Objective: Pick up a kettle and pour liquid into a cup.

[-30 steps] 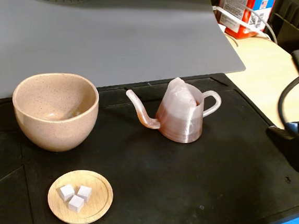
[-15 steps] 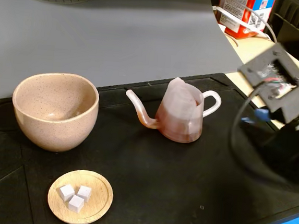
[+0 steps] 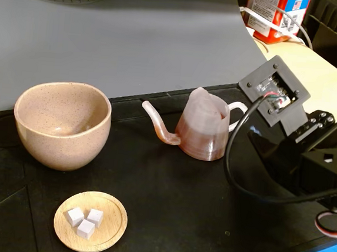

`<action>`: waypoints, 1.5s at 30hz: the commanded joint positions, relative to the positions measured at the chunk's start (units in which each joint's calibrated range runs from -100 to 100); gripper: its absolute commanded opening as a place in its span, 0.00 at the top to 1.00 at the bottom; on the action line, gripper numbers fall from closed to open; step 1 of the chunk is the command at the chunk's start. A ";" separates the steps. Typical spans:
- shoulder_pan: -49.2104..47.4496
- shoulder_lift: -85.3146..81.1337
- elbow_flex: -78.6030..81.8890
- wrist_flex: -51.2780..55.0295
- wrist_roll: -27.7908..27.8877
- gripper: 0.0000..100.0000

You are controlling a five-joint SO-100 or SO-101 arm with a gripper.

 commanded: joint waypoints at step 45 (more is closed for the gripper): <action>0.56 17.03 -24.08 -1.70 3.27 0.77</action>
